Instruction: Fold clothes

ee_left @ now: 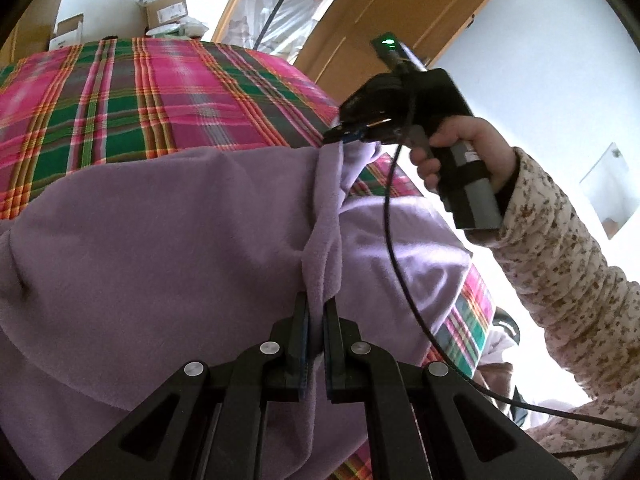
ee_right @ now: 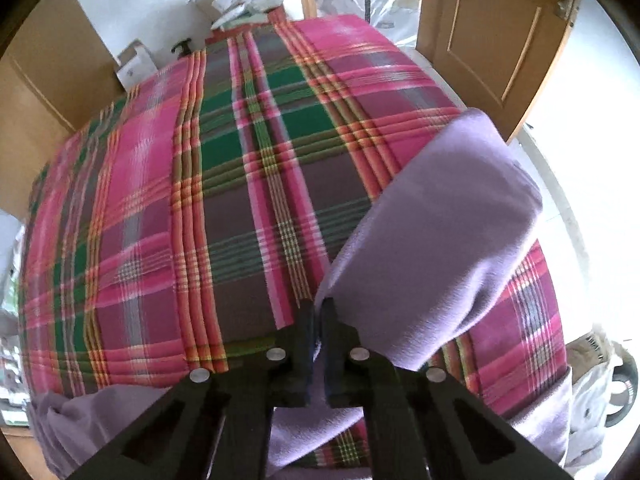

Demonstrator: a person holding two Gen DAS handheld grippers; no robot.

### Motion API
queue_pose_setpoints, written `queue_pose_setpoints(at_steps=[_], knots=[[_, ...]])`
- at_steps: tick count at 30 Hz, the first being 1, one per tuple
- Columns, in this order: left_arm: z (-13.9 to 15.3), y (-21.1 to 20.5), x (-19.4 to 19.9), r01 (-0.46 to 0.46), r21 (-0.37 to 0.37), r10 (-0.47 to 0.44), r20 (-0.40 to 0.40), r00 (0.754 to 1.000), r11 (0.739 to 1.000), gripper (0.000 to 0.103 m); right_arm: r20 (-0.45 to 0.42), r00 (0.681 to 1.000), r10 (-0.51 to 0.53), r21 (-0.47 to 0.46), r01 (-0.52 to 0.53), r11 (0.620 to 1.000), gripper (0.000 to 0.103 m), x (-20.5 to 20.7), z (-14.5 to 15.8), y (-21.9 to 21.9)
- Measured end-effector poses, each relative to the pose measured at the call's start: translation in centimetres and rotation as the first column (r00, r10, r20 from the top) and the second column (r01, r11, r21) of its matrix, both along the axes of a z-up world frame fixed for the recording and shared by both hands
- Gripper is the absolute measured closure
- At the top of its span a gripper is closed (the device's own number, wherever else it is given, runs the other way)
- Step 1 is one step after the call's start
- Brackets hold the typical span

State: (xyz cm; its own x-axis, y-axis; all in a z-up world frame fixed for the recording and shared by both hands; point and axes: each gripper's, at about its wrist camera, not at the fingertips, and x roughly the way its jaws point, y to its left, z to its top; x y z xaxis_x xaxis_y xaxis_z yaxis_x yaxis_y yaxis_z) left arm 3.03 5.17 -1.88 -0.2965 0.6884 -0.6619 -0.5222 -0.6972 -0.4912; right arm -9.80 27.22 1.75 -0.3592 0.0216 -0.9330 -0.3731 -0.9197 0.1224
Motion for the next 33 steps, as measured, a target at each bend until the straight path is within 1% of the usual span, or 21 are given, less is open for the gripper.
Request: queue_pose_setpoints(at_steps=[3,6,11,19,22,25,30,33], knots=[[0.2,0.1,0.1,-0.01,-0.014,0.01,-0.009,1.0,1.0,0.097,-0.092,0.996,-0.023,-0.021,0.021,1.0,0.1,2.2,1.4,0.8],[0.4,0.3,0.3,-0.019,-0.031,0.018,-0.022,1.0,0.999,0.097,-0.185,0.982,-0.048,-0.043,0.04,0.998,0.1,4.5,2.9,1.7],[1.3,0.7,1.1,-0.031,-0.047,0.028,-0.062,0.998,0.998,0.097,-0.324,0.943,-0.082,-0.057,0.067,0.996,0.1,8.9,5.1,2.8],[2.4,1.9,2.8,-0.019,-0.093,0.008,-0.118,0.993,0.995,0.097,-0.467,0.879,-0.095,-0.013,0.101,0.995,0.101,14.2,7.5,2.4],[2.7,2.1,3.4,-0.016,-0.11,0.0,-0.136,0.991,0.994,0.097,-0.506,0.858,-0.087,0.016,0.11,0.994,0.1,15.5,8.1,2.7],[3.1,2.4,4.1,-0.016,-0.131,-0.004,-0.154,0.988,0.991,0.097,-0.535,0.84,-0.09,0.02,0.12,0.993,0.101,16.9,8.1,2.8],[3.3,2.8,5.5,-0.012,-0.157,-0.017,-0.182,0.983,0.988,0.097,-0.558,0.821,-0.119,-0.006,0.14,0.99,0.101,20.0,7.5,3.5],[3.0,3.2,6.1,-0.005,-0.18,-0.028,-0.182,0.983,0.984,0.097,-0.562,0.817,-0.132,-0.009,0.154,0.988,0.101,21.8,6.6,3.6]])
